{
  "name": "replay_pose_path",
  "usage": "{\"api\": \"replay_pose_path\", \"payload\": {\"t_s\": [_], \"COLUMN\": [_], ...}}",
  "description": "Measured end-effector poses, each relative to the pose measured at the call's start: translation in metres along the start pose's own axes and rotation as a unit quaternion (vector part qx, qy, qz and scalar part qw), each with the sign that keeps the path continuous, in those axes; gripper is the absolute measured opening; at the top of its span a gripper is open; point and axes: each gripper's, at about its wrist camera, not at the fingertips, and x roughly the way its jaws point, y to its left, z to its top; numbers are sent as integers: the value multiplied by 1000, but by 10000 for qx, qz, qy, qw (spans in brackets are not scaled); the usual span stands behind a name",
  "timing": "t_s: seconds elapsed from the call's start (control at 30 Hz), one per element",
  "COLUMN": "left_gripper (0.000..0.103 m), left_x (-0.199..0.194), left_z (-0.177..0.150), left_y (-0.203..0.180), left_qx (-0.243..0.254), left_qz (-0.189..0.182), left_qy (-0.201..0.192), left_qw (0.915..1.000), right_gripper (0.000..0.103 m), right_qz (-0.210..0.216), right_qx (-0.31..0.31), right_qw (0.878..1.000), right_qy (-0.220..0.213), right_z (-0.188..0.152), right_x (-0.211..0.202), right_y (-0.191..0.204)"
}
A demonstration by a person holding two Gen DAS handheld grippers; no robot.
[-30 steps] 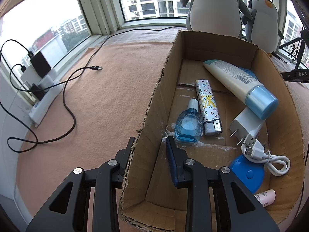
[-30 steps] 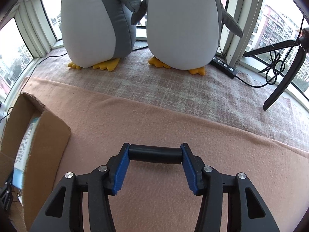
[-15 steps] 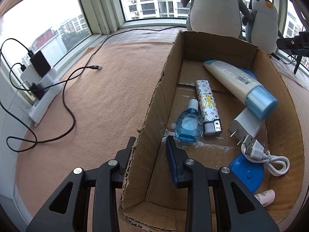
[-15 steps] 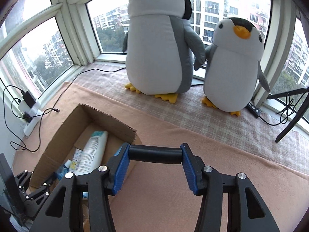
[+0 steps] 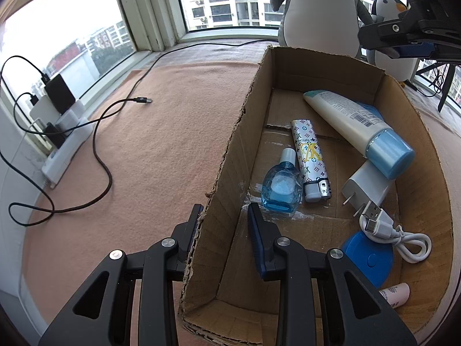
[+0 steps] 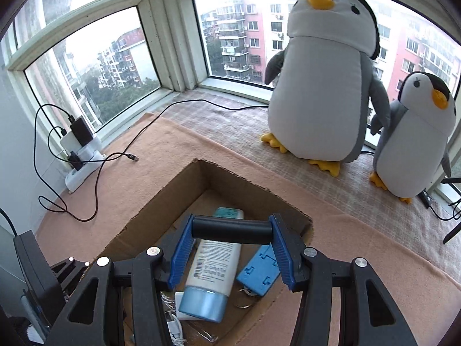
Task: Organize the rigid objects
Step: 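Carry the black cylinder into the box and open the right gripper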
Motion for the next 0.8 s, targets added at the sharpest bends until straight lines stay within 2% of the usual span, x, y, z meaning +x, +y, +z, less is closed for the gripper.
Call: {"api": "replay_pose_path", "payload": {"t_s": [0.23,0.67,0.8], "left_gripper": [28,28,28], "left_x": [0,0,0], "left_z": [-1,-1,-1], "left_y": [-2,-2,-2], "left_qx": [-12,-25,-26], "left_qz": [-10,-20,-20], "left_qy": [0,2,3], "left_qw": [10000,10000,10000], "right_gripper": [48,49,59], "right_qz": [130,218,166], "right_qx": [-182,-285,-283], "right_qw": [9997,9992,9994], "right_qy": [113,158,143], "right_z": [0,0,1], "right_x": [17,24,23], "right_y": [22,34,33]}}
